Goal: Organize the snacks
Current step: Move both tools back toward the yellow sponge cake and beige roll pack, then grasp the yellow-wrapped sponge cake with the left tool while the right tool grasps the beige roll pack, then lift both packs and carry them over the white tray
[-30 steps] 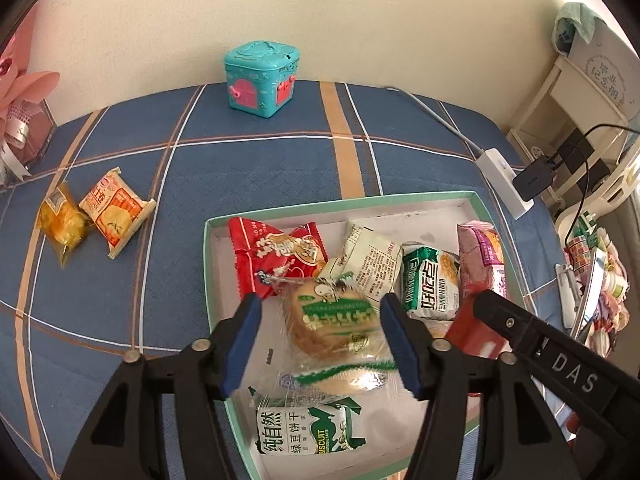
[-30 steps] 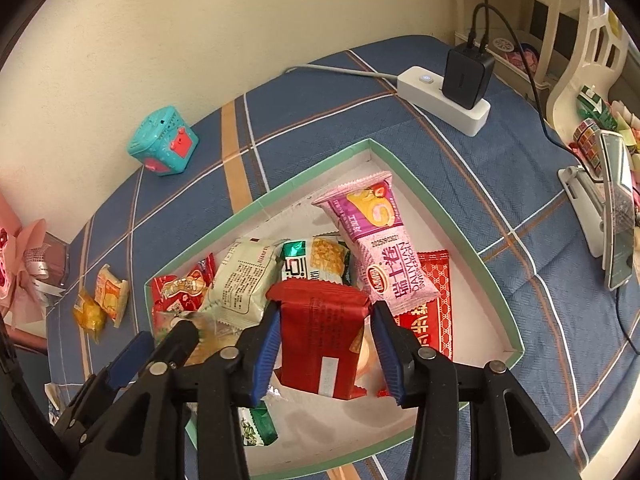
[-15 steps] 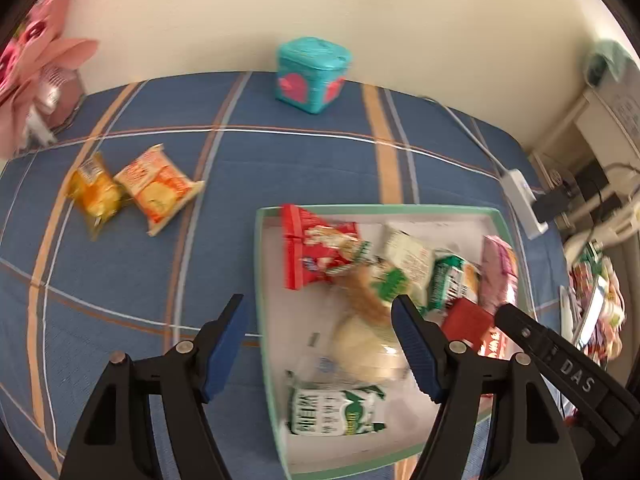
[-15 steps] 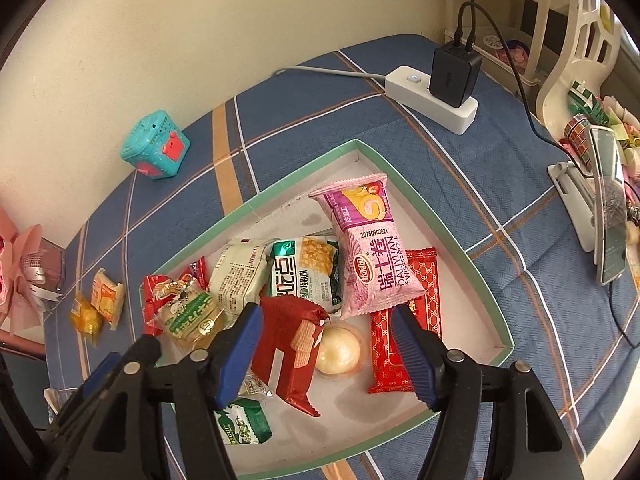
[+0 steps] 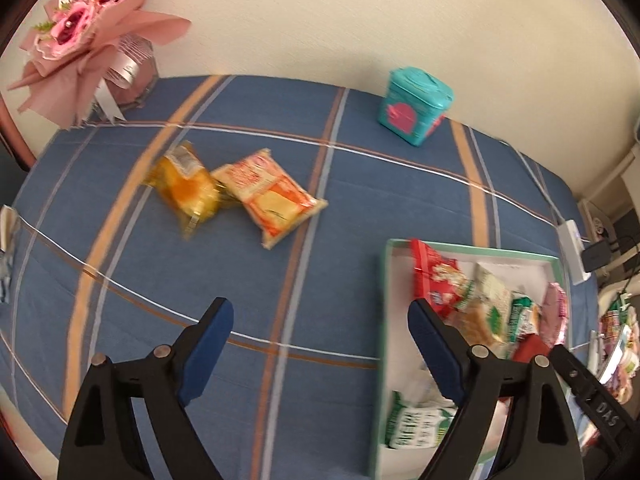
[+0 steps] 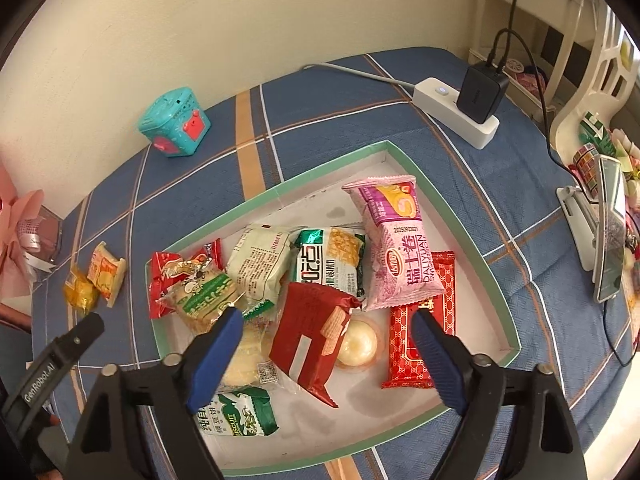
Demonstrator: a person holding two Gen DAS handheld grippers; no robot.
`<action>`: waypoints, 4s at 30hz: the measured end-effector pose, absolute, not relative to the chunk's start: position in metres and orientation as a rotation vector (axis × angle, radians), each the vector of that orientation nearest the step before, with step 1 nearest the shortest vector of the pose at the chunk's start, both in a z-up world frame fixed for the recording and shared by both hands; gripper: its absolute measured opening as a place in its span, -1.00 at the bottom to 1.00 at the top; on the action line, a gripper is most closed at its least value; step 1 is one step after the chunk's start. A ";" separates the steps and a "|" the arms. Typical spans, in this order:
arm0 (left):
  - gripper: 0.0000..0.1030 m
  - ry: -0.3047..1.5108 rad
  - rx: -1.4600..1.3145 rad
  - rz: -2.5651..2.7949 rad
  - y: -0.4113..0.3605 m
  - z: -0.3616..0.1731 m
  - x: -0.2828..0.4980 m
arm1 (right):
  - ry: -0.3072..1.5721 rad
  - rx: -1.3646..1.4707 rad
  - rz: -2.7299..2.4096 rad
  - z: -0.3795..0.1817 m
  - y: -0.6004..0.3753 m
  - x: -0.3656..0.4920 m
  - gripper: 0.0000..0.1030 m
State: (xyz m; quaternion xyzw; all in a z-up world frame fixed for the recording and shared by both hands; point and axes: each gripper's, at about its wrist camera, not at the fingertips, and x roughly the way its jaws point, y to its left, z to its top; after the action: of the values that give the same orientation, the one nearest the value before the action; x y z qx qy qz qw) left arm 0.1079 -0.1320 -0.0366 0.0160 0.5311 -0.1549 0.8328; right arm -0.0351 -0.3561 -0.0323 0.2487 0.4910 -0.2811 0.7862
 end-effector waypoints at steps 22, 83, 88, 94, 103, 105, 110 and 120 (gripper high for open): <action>0.90 1.072 -0.112 -0.260 -0.058 -0.034 0.141 | 0.972 0.443 -0.516 -0.022 -0.325 -0.015 1.00; -0.18 1.104 -0.286 -0.223 -0.021 -0.107 0.258 | 1.135 0.083 -0.117 -0.112 -0.176 0.220 -0.15; -0.19 1.106 -0.271 -0.222 -0.019 -0.098 0.247 | 1.138 0.105 -0.130 -0.105 -0.179 0.205 -0.22; -0.20 1.094 -0.269 -0.226 -0.017 -0.072 0.228 | 1.124 0.136 -0.143 -0.089 -0.180 0.175 -0.23; -0.19 1.036 -0.181 -0.245 -0.020 -0.027 0.180 | 1.073 0.162 -0.171 -0.051 -0.179 0.114 -0.23; -0.20 1.020 -0.160 -0.247 -0.022 -0.020 0.165 | 1.068 0.170 -0.176 -0.045 -0.179 0.103 -0.23; -0.19 1.022 -0.140 -0.271 -0.027 -0.019 0.134 | 1.053 0.202 -0.193 -0.032 -0.184 0.072 -0.23; -0.20 0.975 -0.121 -0.313 -0.035 -0.004 0.086 | 1.030 0.232 -0.237 -0.022 -0.196 0.009 -0.23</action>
State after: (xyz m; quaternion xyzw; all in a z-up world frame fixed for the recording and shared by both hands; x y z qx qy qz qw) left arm 0.0862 -0.0346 -0.0036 -0.0581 0.4660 -0.1497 0.8701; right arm 0.0094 -0.1960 -0.0224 0.1105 0.4901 -0.1126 0.8572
